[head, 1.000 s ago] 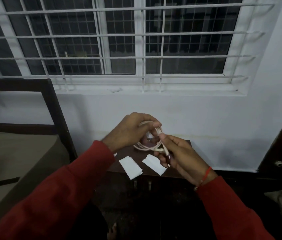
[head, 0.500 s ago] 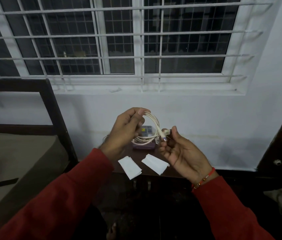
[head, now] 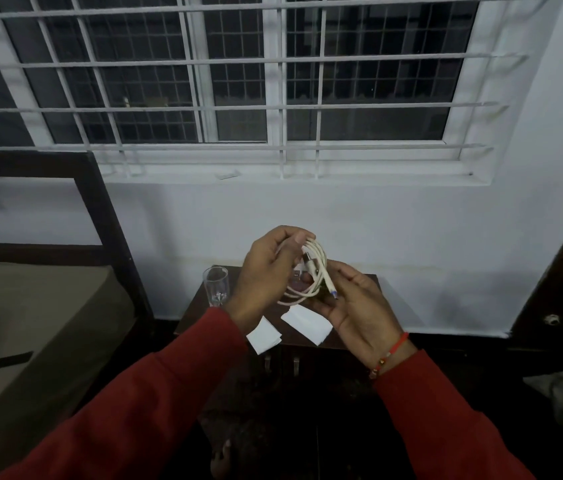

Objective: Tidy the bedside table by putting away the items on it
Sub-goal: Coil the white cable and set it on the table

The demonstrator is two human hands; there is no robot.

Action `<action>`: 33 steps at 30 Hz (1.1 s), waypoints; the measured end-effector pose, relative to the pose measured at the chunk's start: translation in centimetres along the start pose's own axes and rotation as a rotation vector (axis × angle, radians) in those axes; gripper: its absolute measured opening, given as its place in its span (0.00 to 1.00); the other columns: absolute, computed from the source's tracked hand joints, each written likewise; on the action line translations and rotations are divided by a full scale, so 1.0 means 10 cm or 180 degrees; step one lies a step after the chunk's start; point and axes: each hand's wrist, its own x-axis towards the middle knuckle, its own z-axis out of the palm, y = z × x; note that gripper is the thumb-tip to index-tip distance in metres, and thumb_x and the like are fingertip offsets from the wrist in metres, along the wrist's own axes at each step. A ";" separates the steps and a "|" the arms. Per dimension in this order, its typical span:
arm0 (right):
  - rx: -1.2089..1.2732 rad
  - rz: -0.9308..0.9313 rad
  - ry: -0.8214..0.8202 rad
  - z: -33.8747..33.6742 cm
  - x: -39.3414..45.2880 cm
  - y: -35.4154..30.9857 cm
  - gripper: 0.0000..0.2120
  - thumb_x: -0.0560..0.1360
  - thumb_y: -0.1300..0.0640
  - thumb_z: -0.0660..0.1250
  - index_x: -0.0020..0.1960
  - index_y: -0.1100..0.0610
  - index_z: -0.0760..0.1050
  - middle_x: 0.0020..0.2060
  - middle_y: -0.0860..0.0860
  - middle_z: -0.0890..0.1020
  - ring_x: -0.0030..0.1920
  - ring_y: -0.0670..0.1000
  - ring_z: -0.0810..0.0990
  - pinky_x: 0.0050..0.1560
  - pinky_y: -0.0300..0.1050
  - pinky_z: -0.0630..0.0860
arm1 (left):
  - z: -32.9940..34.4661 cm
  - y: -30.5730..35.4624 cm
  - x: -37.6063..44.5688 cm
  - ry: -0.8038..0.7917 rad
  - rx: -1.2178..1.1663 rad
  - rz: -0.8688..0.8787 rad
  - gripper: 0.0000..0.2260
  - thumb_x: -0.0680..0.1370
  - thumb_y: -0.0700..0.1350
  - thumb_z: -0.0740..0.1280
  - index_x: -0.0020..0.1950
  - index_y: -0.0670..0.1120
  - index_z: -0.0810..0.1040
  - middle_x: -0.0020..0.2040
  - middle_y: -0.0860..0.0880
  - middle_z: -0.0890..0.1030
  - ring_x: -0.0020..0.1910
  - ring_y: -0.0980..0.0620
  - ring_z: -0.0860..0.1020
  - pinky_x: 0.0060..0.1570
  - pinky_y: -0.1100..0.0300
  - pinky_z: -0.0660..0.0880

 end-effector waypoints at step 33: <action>-0.2687 0.0085 0.0639 -0.67 2.48 1.36 0.06 0.73 0.64 0.74 0.49 0.59 0.82 0.31 0.51 0.83 0.24 0.44 0.80 0.24 0.39 0.78 | -0.62 -2.42 0.28 0.1697 -0.1565 -0.2206 0.11 0.83 0.49 0.66 0.59 0.44 0.81 0.59 0.44 0.83 0.53 0.44 0.84 0.48 0.50 0.82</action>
